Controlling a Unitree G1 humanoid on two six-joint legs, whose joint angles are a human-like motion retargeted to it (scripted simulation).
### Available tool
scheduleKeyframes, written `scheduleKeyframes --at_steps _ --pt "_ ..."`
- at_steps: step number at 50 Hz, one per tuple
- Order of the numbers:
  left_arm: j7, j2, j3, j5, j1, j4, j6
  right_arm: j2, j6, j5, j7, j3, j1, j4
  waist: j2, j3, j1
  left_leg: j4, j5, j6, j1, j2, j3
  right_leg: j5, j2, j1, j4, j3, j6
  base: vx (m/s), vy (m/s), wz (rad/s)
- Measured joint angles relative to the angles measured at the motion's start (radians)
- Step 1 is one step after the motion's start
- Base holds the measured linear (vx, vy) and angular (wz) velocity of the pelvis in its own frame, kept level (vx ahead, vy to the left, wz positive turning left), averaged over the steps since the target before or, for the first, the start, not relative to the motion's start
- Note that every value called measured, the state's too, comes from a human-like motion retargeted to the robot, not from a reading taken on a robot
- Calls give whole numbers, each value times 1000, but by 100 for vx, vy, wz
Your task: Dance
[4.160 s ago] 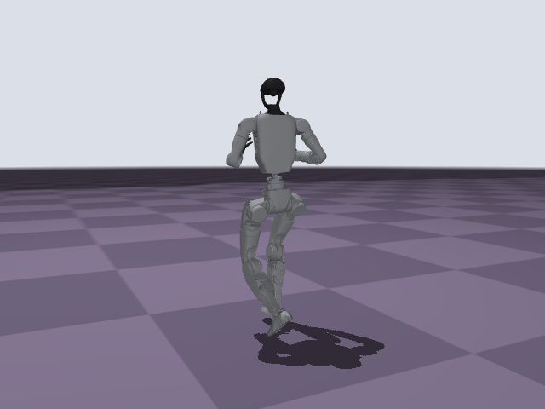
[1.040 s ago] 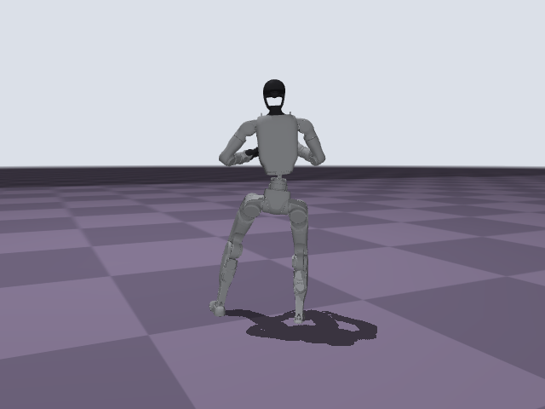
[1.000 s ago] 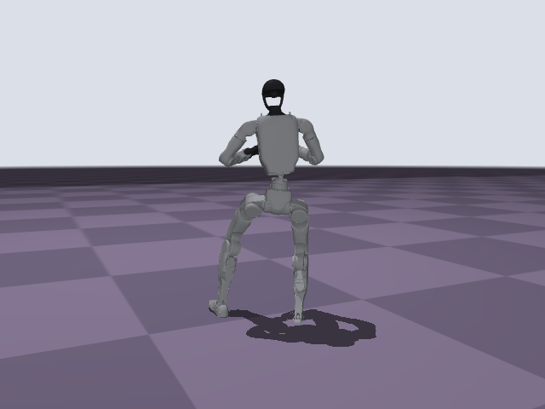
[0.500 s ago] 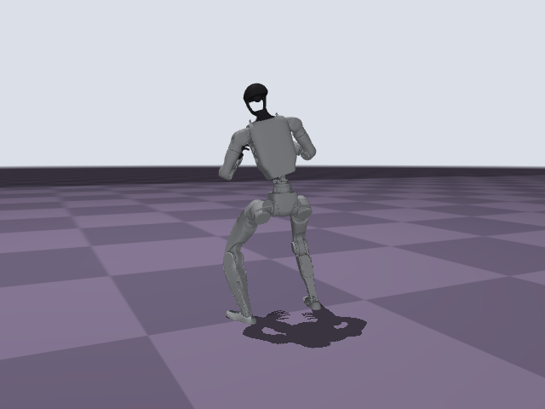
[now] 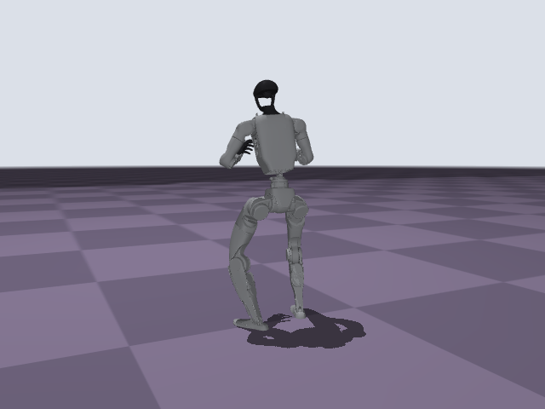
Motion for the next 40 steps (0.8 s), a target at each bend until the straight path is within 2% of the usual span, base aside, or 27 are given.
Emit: scheduleKeyframes --at_steps 8,15,18,22,25,27,29,32,36,40 --pt "29 -19 36 103 27 31 -13 -19 -6 -117 138 13 -43 27 -105 -10 24 44 6 6 -62 28 25 -20 -76 -50 105 -82 -9 -13 -3 -6" --pt "50 -62 71 127 29 47 12 -11 0 -93 239 43 -10 -2 -191 6 20 194 -11 -34 -131 137 -30 -33 -104 -92 258 -49 1 -7 -22 11" --pt "58 -91 56 95 -37 46 23 -17 14 -35 289 55 23 -21 -196 20 3 222 -2 -60 -155 197 -67 -14 -123 -119 312 -6 7 1 -33 38" --pt "60 -131 26 15 -106 24 23 -25 25 26 337 59 81 -39 -172 22 -21 185 46 -105 -160 258 -101 17 -158 -127 282 55 1 8 -40 49" --pt "68 -141 20 -39 -120 -5 24 -24 29 37 333 50 105 -41 -147 14 -39 116 108 -139 -142 277 -105 33 -149 -108 218 97 9 10 -47 62" --pt "82 -133 26 -56 -106 -21 32 -21 29 13 301 48 94 -37 -130 6 -58 88 162 -129 -130 300 -46 22 -134 -85 186 107 10 8 -50 92" --pt "100 -119 35 -53 -78 -31 44 -19 33 -19 258 54 65 -30 -109 -1 -74 100 218 -89 -124 344 45 0 -117 -61 158 95 -2 4 -49 88" --pt "110 -100 40 -26 -21 -33 56 -19 41 -40 205 76 13 -23 -68 2 -54 204 229 -47 -149 368 60 -2 -76 -32 125 81 -34 2 -43 30" --pt "77 -68 36 5 38 -38 56 -11 49 -1 137 101 -54 -21 31 18 17 402 158 -26 -198 290 14 44 28 4 31 58 -58 4 -30 -10" --pt "68 -39 14 16 66 -48 48 -4 55 15 99 94 -80 -42 125 7 78 396 116 -61 -190 101 11 108 117 41 -72 46 -40 9 -18 1"
